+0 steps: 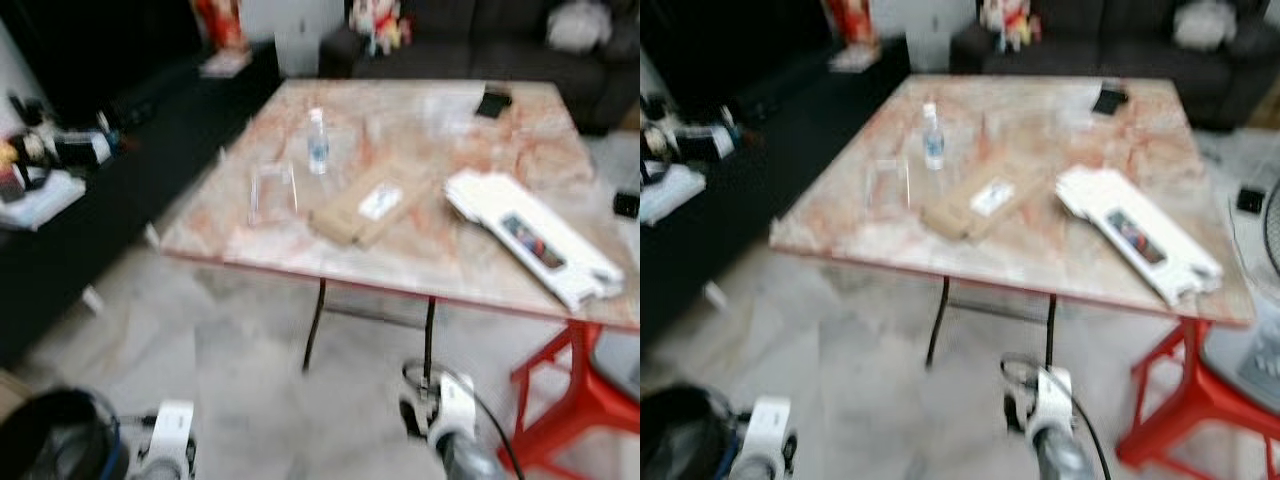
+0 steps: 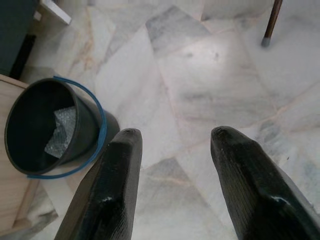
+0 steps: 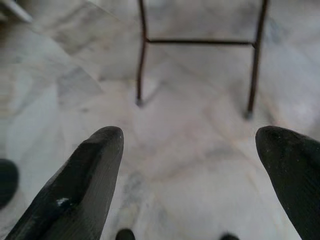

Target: Picking trash to rubbish bin

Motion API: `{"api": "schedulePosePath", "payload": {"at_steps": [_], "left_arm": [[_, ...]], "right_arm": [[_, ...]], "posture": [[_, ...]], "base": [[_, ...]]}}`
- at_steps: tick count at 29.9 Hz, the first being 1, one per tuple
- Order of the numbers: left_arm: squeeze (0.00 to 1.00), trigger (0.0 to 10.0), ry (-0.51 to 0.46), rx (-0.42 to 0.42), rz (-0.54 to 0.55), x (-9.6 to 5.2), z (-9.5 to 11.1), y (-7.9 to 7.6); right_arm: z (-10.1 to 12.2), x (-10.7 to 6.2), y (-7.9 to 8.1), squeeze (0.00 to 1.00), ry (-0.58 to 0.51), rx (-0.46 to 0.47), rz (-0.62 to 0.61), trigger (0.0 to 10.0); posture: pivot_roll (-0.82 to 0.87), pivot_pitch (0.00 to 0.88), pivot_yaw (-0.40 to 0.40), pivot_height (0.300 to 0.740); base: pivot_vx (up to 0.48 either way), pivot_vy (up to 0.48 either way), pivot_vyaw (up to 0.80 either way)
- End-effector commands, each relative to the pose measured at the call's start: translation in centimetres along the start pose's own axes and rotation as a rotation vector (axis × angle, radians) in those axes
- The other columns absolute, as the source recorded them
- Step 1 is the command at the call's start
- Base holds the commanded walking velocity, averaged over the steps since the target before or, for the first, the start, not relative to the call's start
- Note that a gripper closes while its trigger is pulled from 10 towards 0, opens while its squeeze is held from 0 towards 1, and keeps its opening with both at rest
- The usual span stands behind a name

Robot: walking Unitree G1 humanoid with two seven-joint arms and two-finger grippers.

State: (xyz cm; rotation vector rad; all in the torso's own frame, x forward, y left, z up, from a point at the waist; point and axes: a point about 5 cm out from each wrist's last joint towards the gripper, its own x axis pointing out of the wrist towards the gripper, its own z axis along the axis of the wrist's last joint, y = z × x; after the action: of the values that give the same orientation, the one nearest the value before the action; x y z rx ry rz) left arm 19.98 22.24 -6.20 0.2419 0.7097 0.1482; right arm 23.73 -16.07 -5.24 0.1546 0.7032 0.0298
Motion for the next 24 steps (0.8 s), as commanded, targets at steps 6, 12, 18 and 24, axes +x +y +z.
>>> {"api": "schedulePosePath", "payload": {"at_steps": [6,12,18,24], "left_arm": [[0.00,10.0,-0.239,-0.076,0.053,0.4,4.0,0.9],[0.00,10.0,-0.520,-0.092,0.055,-0.2,9.0,0.5],[0.00,10.0,-0.720,-0.107,0.036,-1.2,14.0,-0.1],[0.00,10.0,-0.846,-0.130,-0.016,-2.0,18.4,-0.9]], "right_arm": [[2.8,0.4,1.3,0.00,-0.134,-0.142,0.117,10.0],[9.1,0.6,4.2,0.00,-0.417,-0.213,0.251,10.0],[13.6,0.3,6.8,0.00,-0.562,-0.281,0.308,10.0],[17.2,-0.3,9.1,0.00,-0.667,-0.226,0.341,10.0]], "posture": [[0.12,0.000,0.074,0.740],[0.10,0.000,0.067,0.740],[0.13,0.000,0.063,0.740],[0.12,0.000,0.071,0.740]], "base": [[0.000,0.000,0.00],[0.000,0.000,0.00],[0.000,0.000,0.00],[0.000,0.000,0.00]]}}
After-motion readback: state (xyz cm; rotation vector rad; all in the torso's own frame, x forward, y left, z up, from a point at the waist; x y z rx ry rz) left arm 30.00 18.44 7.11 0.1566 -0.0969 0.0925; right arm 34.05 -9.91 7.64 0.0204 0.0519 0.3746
